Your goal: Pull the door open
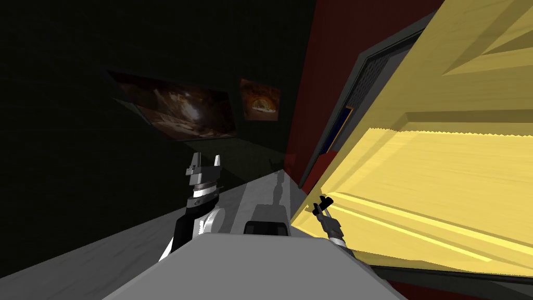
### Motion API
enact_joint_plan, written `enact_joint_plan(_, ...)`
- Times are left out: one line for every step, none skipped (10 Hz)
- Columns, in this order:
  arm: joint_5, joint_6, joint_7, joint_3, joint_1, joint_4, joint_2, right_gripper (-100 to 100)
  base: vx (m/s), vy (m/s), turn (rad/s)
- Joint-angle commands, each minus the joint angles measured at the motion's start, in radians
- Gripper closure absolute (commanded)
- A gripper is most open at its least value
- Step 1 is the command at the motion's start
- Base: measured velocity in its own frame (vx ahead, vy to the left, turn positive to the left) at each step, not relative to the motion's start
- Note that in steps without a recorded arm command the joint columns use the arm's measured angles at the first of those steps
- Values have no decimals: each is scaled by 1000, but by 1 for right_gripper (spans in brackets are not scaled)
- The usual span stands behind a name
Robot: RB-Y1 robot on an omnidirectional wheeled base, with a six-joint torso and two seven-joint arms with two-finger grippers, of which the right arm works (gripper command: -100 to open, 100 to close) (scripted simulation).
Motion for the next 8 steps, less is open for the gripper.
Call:
enact_joint_plan(15,-13,-7,21,15,-10,-10,100,-210,-16,58)
enact_joint_plan(25,-22,-13,34,21,-14,-16,100,-246,-14,37)
enact_joint_plan(34,-30,-19,47,26,-17,-21,100,-208,-35,37)
enact_joint_plan(41,-37,-24,58,31,-20,-26,100,-185,-41,43)
enact_joint_plan(49,-44,-28,68,35,-23,-31,100,-210,-35,46)
enact_joint_plan(44,-37,-24,62,32,-23,-28,100,-98,-9,16)
enact_joint_plan(53,-50,-34,76,35,-17,-35,100,-159,-38,125)
enact_joint_plan(55,-54,-37,79,35,-15,-37,100,-193,-34,100)
